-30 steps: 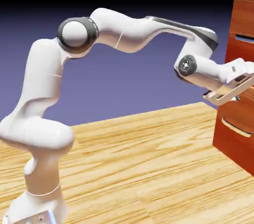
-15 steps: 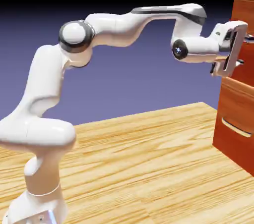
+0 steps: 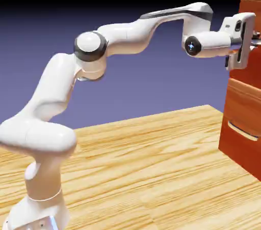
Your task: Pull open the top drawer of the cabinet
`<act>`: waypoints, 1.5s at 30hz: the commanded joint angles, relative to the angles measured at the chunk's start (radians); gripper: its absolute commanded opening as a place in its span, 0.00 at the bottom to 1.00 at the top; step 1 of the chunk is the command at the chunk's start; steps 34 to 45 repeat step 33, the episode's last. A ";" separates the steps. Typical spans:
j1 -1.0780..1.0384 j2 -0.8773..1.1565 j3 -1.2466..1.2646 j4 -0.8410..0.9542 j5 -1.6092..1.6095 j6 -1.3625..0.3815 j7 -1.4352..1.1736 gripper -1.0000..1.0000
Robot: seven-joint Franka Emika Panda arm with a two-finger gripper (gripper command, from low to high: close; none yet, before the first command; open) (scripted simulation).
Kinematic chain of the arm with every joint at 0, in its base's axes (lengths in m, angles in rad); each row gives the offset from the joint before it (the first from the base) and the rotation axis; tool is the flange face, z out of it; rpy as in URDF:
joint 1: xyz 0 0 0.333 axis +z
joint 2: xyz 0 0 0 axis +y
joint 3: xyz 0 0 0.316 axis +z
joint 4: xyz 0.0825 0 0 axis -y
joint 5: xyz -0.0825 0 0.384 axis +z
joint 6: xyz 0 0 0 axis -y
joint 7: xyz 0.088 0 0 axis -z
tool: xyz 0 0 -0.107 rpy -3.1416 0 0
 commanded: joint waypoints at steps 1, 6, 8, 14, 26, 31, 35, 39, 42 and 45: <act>0.034 -0.017 -0.020 -0.036 0.011 -0.006 -0.025 0.00; 0.214 -0.091 -0.141 -0.206 0.055 -0.030 -0.132 0.00; 0.287 -0.112 -0.195 -0.265 0.066 -0.038 -0.164 0.00; 0.504 -0.142 -0.373 -0.425 0.082 -0.062 -0.223 0.00; 0.939 -0.026 -0.769 -0.766 0.035 -0.131 -0.184 0.00; 1.049 0.037 -0.868 -0.867 0.000 -0.146 -0.151 1.00; 1.085 0.061 -0.899 -0.900 -0.016 -0.147 -0.139 1.00; 1.085 0.061 -0.899 -0.900 -0.016 -0.147 -0.139 1.00; 1.085 0.061 -0.899 -0.900 -0.016 -0.147 -0.139 1.00; 1.085 0.061 -0.899 -0.900 -0.016 -0.147 -0.139 1.00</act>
